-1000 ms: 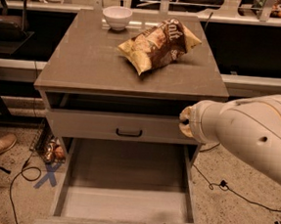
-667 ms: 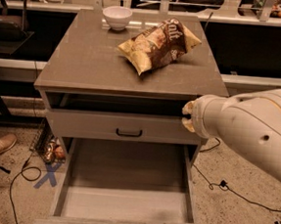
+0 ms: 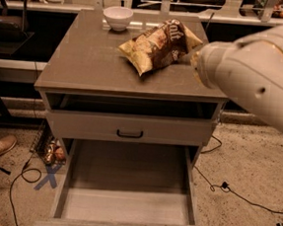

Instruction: Pick rxbar chocolate from middle drawer and place on counter

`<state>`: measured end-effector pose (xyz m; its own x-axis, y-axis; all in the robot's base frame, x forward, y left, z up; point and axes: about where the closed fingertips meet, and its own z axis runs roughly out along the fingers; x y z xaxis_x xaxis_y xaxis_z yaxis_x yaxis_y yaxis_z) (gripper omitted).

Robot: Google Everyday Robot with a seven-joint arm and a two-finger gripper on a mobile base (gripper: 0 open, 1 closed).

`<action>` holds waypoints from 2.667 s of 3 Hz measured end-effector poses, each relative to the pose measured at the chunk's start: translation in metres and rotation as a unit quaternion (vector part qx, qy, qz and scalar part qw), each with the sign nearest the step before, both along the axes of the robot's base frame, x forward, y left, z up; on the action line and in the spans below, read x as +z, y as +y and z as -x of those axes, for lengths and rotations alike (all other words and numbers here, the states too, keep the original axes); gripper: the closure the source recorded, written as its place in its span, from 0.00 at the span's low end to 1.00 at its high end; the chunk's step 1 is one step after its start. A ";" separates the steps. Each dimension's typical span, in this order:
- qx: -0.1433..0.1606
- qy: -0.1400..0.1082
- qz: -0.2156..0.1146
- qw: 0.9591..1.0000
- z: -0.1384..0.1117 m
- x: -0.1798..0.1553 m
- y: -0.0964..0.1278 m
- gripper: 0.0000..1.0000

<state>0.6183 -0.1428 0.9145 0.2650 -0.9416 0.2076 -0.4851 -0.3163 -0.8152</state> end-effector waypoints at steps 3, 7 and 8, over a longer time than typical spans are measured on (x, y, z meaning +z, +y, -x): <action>0.086 0.001 0.012 0.996 -0.066 0.009 0.055 1.00; 0.087 0.057 0.019 0.994 -0.088 -0.026 0.057 0.39; 0.086 0.061 0.022 0.994 -0.088 -0.026 0.054 0.16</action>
Offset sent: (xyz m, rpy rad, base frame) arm 0.0794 0.0706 0.0189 -0.0255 -0.0237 0.2218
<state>0.7058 -0.0892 0.8886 0.4468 -0.8711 0.2038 -0.5149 -0.4367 -0.7377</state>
